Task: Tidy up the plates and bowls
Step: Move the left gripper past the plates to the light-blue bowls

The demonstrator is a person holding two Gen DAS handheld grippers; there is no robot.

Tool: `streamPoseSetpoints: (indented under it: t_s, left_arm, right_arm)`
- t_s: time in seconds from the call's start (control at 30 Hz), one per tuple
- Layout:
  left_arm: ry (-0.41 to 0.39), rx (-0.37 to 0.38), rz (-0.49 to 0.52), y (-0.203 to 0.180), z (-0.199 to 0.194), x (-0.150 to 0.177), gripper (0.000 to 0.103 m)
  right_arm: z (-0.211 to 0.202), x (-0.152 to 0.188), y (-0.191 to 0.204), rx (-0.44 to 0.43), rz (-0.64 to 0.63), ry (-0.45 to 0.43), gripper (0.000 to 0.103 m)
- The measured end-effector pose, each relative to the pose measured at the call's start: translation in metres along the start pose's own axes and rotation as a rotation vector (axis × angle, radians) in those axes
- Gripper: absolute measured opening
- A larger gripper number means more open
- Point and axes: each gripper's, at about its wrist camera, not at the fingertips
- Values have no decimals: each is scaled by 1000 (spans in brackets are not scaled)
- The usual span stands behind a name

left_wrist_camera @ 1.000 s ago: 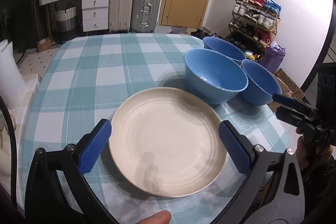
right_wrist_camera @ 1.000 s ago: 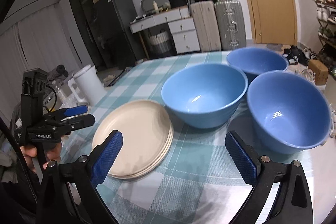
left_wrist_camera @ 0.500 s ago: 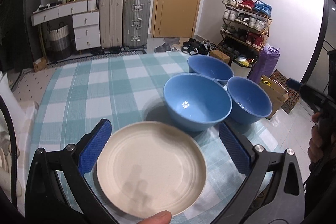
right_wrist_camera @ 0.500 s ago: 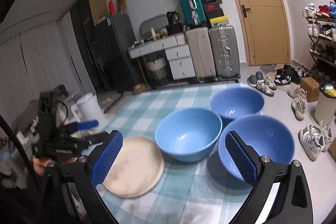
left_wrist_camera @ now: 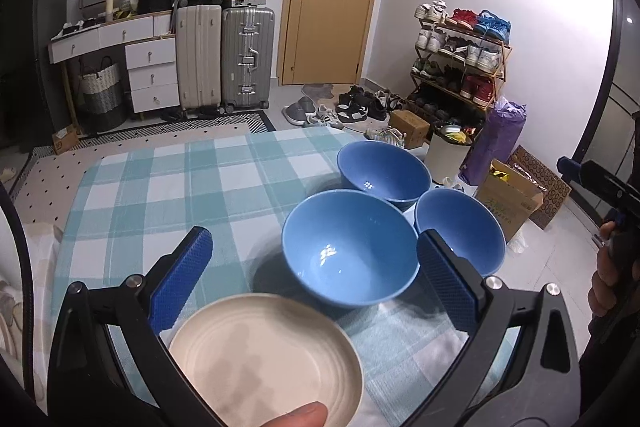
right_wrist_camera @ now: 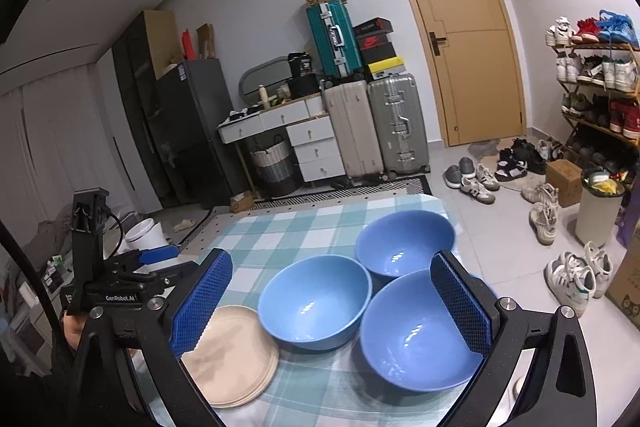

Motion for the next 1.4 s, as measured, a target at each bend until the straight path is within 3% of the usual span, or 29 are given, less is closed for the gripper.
streamPoseSetpoints:
  t_s: [0.33,0.93,1.4]
  left_arm:
    - [18,40,22,-23,37,-40,102]
    - [67,49,62,-51,135,-93,102]
    - [171,60,72,-62,228,-102,102]
  right_arm:
    - [0,-23,-32,49,24,10,102]
    - [54,-60,-85,139,54,73,102]
    - [104,-64,-130,201,97,166,102]
Point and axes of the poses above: each gripper's, at about its wrist camera, not at the fingertips, and z roughly the way its jaws point, y to its left, x to its underside, and after that the axes turned 9 degrees about -x, right-handed
